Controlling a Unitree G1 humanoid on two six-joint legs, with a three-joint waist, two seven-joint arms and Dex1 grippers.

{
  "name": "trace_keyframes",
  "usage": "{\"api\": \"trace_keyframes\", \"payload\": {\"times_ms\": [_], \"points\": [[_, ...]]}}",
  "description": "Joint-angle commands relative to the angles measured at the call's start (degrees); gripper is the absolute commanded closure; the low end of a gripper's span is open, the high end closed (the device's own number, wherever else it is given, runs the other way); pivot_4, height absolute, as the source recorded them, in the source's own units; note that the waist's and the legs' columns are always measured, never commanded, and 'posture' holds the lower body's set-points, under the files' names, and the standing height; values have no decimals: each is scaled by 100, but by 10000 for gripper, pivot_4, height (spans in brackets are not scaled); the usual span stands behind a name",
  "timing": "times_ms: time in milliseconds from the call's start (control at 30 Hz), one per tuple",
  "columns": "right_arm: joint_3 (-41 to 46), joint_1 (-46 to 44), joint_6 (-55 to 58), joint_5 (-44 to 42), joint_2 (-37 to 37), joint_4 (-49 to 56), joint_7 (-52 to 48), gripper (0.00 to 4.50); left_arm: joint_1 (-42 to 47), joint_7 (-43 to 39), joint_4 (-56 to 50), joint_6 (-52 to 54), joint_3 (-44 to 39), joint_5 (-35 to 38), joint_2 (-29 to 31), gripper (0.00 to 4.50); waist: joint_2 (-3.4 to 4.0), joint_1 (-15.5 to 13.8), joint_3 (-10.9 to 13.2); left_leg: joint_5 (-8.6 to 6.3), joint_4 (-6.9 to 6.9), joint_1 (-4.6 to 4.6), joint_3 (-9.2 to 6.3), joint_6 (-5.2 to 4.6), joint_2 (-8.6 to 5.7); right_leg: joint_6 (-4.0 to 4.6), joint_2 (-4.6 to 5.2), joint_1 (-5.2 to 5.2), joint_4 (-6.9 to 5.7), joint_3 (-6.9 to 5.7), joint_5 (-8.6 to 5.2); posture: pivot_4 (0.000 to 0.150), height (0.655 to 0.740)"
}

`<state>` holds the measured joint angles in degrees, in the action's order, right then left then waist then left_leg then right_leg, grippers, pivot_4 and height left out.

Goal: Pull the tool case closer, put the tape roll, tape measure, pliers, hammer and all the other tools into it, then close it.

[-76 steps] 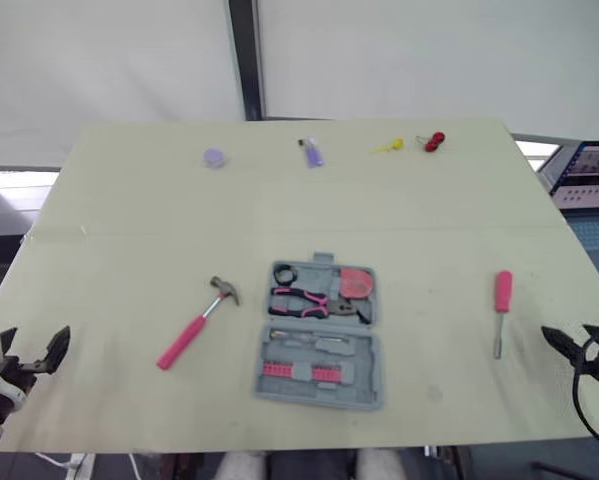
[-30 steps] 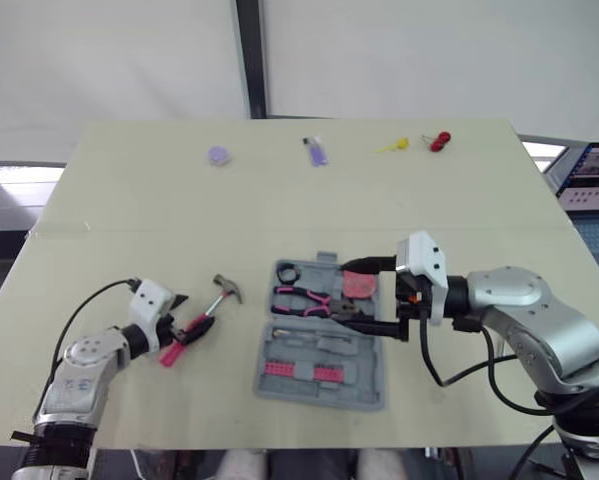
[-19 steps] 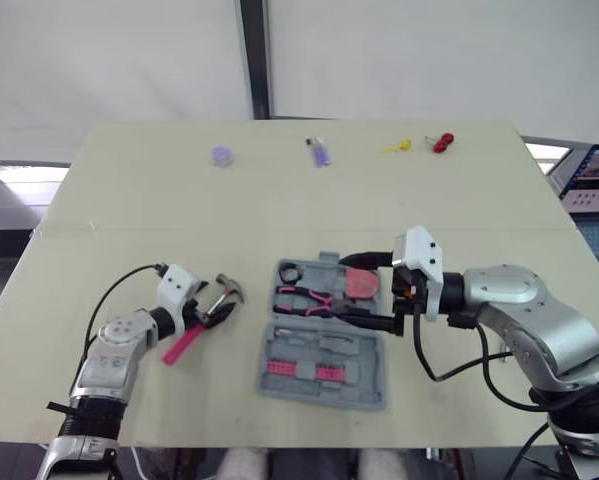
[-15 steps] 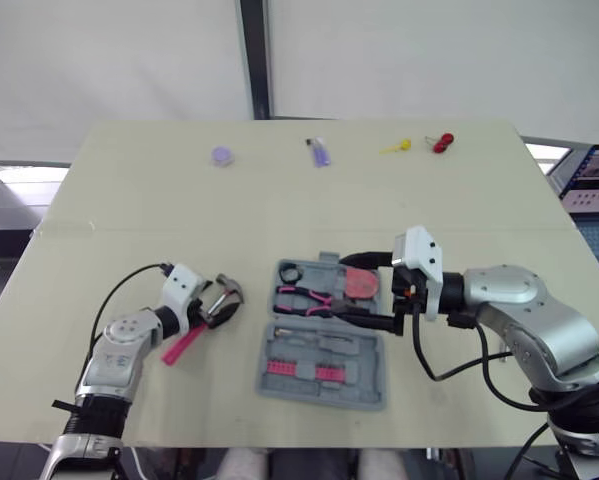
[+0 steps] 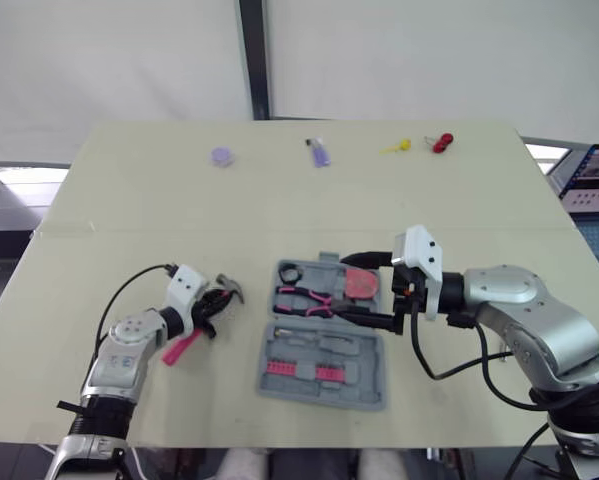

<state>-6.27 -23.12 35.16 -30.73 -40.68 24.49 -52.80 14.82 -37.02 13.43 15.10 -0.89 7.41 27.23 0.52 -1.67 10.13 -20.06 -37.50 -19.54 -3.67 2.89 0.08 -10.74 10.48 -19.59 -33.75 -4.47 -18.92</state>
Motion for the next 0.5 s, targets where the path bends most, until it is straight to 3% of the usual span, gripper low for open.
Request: {"api": "trace_keyframes", "payload": {"times_ms": [33,333,500], "points": [[168,-6,5,-55,8,181,63,0,-163,-13,214,44,182,-63,-135,44340,12,8,-6,0,2,2,0,0,0,0,0,-1,-2,1,0,1500,7400],[255,8,64,-156,2,271,61,0,-172,-85,182,-102,91,-83,-120,44355,26,6,-15,2,8,10,1,0,1,0,0,4,-1,1,0,1500,7400],[249,8,51,-131,2,261,38,0,-53,-306,-374,-51,-81,-25,277,44355,9,28,-4,2,10,8,1,0,1,0,-1,0,0,1,0,1500,7400]]}}
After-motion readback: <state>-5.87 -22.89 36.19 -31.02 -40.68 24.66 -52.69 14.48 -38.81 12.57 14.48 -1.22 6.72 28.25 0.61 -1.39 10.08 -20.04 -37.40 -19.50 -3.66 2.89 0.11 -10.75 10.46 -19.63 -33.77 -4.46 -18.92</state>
